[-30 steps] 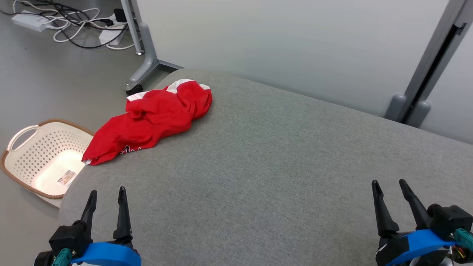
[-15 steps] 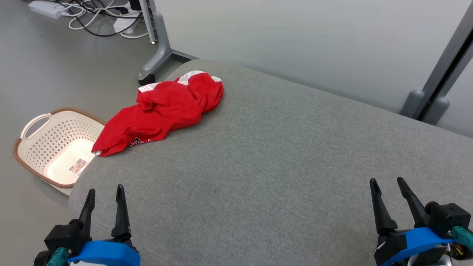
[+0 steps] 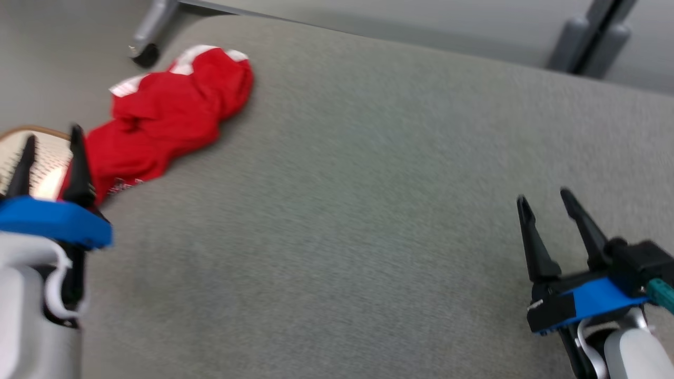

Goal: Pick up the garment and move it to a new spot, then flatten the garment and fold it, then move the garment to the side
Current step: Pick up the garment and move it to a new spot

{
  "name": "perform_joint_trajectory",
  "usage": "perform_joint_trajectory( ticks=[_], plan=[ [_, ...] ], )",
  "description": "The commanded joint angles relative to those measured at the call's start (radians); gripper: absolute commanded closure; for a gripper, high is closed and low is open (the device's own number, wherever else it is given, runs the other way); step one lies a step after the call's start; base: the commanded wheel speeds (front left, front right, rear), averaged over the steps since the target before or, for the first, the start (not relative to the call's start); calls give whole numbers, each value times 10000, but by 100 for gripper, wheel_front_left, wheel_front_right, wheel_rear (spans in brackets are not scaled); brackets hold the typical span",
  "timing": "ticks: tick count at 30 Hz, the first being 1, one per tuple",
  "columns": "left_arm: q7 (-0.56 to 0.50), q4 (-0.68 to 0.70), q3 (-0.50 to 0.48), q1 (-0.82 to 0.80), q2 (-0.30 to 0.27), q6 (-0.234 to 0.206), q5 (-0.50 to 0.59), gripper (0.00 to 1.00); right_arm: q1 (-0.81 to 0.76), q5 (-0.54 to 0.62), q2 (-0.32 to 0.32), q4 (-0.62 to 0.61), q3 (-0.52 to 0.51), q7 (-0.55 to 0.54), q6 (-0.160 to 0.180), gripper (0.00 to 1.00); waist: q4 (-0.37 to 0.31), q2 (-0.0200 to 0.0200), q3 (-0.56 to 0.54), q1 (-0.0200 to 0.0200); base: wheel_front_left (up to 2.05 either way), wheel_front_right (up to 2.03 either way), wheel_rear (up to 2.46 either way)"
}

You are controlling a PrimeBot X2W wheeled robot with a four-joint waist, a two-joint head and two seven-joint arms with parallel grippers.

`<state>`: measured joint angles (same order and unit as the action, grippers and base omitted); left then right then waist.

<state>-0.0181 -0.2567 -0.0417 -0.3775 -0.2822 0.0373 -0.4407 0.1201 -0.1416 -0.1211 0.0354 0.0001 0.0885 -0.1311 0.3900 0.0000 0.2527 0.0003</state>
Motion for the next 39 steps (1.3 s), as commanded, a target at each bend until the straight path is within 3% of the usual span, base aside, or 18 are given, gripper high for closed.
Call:
perform_joint_trajectory(
  ticks=[1, 9, 15, 21, 22, 23, 24, 30, 39],
  plan=[
    [-149, -163, -99, -296, -118, 48, -106, 0, 245, 73, -131, -140, 83, -12, 3, 0, -124, 0, 313, -3, 0, 0, 0],
    [-1179, -1791, -1110, -2320, -1175, -208, -888, 0, 1626, 239, -732, -1248, 893, 437, 3, 0, -1630, 0, 2467, -3, 0, 0, 0],
    [-1698, -2566, -1835, -2893, -1734, -555, -1436, 0, 2092, 307, -925, -1790, 971, 662, 3, 0, -2616, 0, 3512, -3, 0, 0, 0],
    [-3539, -3361, -2326, -2595, -1693, -1320, -2241, 0, 2037, 356, -783, -2035, 651, 1095, 3, 0, -3297, 0, 3843, -3, 0, 0, 0],
    [-3928, -3455, -2344, -2476, -1577, -1433, -2380, 29, 1998, 380, -746, -2016, 601, 1164, 3, 0, -3357, 0, 3823, -3, 0, 0, 0],
    [-4126, -3418, -2382, -2360, -1523, -1528, -2455, 77, 1961, 364, -708, -1973, 572, 1202, 3, 0, -3403, 0, 3787, -3, 0, 0, 0],
    [-4330, -3327, -2351, -2235, -1515, -1596, -2447, 100, 1906, 378, -671, -1911, 568, 1254, 3, 0, -3434, 0, 3731, -3, 0, 0, 0],
    [-4539, -2244, -2339, -2068, -1723, -1623, -2500, 100, 1685, 284, -433, -1239, 505, 1422, 3, 0, -3476, 0, 2807, -3, 0, 0, 0],
    [-5708, 103, -1721, -2414, -2268, -955, -2610, 100, 930, -13, 17, -136, 350, 1566, 3, 0, -3612, 0, 393, -3, 0, 0, 0]
  ],
)
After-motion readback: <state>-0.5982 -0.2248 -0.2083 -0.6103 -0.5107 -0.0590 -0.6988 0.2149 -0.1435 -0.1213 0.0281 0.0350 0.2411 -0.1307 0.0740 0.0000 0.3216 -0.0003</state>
